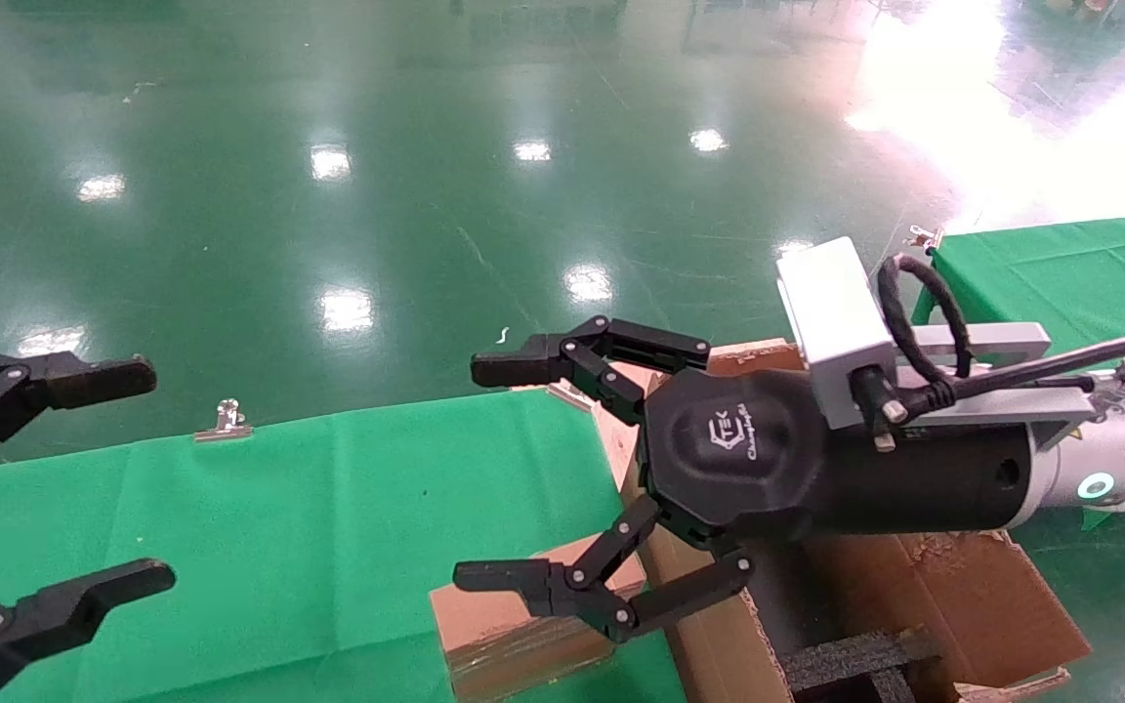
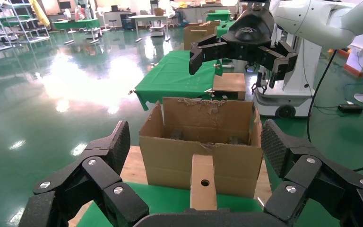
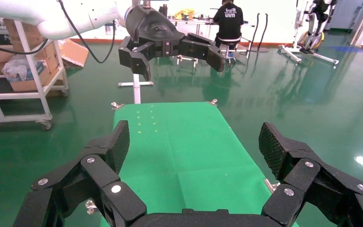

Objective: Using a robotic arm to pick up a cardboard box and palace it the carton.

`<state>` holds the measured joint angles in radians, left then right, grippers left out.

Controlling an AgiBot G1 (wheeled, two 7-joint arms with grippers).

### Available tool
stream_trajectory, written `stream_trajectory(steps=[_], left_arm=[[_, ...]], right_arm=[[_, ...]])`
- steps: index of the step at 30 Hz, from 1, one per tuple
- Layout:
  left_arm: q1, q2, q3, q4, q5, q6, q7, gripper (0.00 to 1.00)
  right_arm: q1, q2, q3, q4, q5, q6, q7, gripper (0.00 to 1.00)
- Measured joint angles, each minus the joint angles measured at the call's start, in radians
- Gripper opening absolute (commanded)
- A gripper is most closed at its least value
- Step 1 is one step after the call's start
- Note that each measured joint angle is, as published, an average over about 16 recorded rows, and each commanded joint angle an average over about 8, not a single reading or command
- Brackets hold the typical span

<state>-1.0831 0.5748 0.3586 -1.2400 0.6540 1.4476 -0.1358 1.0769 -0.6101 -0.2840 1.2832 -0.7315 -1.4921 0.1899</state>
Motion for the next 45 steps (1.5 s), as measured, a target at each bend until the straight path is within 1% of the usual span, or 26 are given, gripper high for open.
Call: stream_trajectory(steps=[5, 6, 11, 16, 23, 31, 45], left_arm=[[0.000, 0.000, 0.000, 0.000, 0.000, 0.000, 0.000, 0.06], [0.000, 0.000, 0.000, 0.000, 0.000, 0.000, 0.000, 0.00], [0.000, 0.000, 0.000, 0.000, 0.000, 0.000, 0.000, 0.00], [0.000, 0.000, 0.000, 0.000, 0.000, 0.000, 0.000, 0.00], [0.000, 0.000, 0.000, 0.000, 0.000, 0.000, 0.000, 0.00], [0.000, 0.000, 0.000, 0.000, 0.000, 0.000, 0.000, 0.00], [0.000, 0.000, 0.000, 0.000, 0.000, 0.000, 0.000, 0.00]], right_arm=[[0.000, 0.000, 0.000, 0.000, 0.000, 0.000, 0.000, 1.00], [0.000, 0.000, 0.000, 0.000, 0.000, 0.000, 0.000, 1.00], [0.007, 0.004, -0.009, 0.007, -0.027, 0.000, 0.000, 1.00], [0.035, 0.004, -0.039, 0.021, -0.105, -0.003, 0.000, 1.00], [0.108, -0.015, -0.118, 0.041, -0.294, -0.014, -0.007, 1.00], [0.191, -0.069, -0.214, 0.042, -0.507, -0.025, -0.026, 1.00], [0.285, -0.178, -0.345, 0.038, -0.770, -0.026, -0.066, 1.00]])
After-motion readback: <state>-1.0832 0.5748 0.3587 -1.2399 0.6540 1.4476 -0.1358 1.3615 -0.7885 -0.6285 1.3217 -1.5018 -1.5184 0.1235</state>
